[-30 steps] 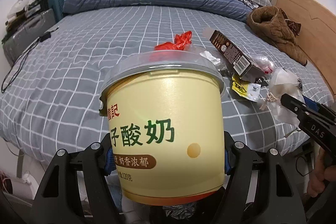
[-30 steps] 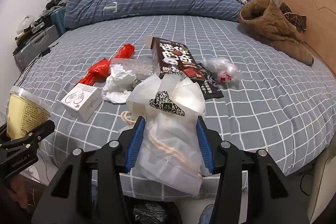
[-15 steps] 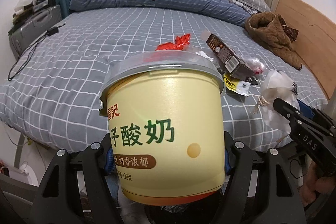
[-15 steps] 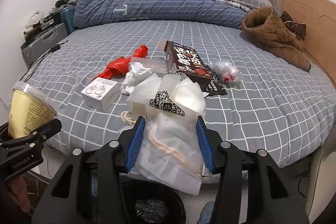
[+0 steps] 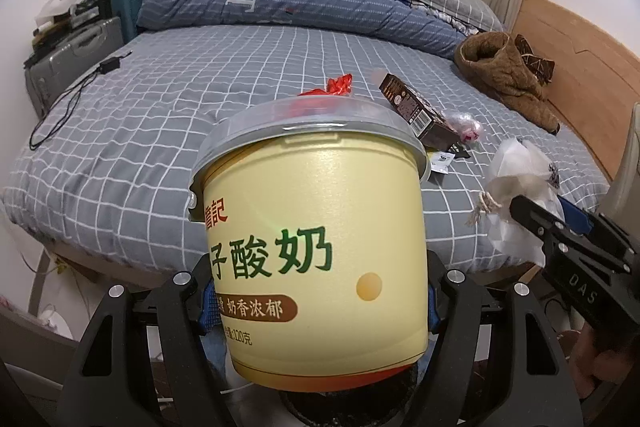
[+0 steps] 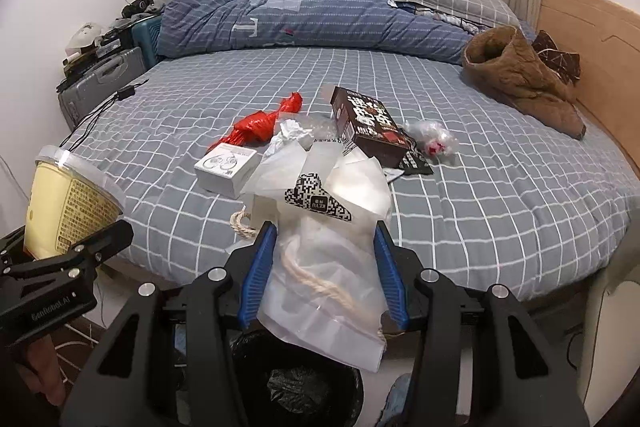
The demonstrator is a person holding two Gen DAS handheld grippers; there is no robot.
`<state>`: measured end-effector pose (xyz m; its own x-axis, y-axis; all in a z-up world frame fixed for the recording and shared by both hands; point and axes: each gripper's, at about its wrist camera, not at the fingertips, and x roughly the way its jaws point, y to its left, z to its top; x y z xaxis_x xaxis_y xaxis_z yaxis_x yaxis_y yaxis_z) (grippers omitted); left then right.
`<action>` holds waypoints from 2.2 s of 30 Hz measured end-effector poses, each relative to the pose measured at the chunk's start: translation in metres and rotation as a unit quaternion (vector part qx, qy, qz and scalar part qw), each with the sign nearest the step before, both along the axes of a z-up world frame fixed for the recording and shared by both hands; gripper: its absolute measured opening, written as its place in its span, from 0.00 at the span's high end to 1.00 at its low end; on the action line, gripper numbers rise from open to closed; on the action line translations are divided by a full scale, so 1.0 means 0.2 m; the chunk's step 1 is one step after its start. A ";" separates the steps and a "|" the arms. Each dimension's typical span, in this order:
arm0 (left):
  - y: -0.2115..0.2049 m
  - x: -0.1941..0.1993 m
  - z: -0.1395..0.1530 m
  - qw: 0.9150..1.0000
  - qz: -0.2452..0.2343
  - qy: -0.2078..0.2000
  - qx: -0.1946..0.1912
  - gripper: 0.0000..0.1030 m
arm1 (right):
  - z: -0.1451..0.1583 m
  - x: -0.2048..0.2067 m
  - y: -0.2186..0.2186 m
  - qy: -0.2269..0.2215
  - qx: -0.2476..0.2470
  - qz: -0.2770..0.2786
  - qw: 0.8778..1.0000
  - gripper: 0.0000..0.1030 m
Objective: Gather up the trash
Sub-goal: 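Lift the yogurt cup and white bag and carry both toward the trash bin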
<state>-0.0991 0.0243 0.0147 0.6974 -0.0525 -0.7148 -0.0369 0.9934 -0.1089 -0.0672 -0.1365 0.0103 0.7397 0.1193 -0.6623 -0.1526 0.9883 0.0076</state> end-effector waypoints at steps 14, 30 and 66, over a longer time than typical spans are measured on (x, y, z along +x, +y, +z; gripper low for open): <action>0.01 -0.18 -0.07 1.000 0.000 0.023 0.005 0.32 | -0.09 -0.23 0.03 0.026 -0.005 0.003 1.000 0.54; -0.05 -0.29 -0.12 0.999 -0.011 0.039 0.009 0.32 | -0.12 -0.35 -0.02 0.044 -0.004 -0.009 0.999 0.54; 0.04 -0.24 -0.90 0.986 -0.008 0.167 -0.028 0.32 | -0.92 -0.35 0.11 0.190 -0.018 0.007 0.982 0.54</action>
<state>-0.1469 0.0316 -0.1654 0.4229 -0.1074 -0.8998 -0.0646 0.9869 -0.1481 -0.1366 -0.1139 -0.1729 0.4377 0.0997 -0.8936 -0.1594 0.9867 0.0321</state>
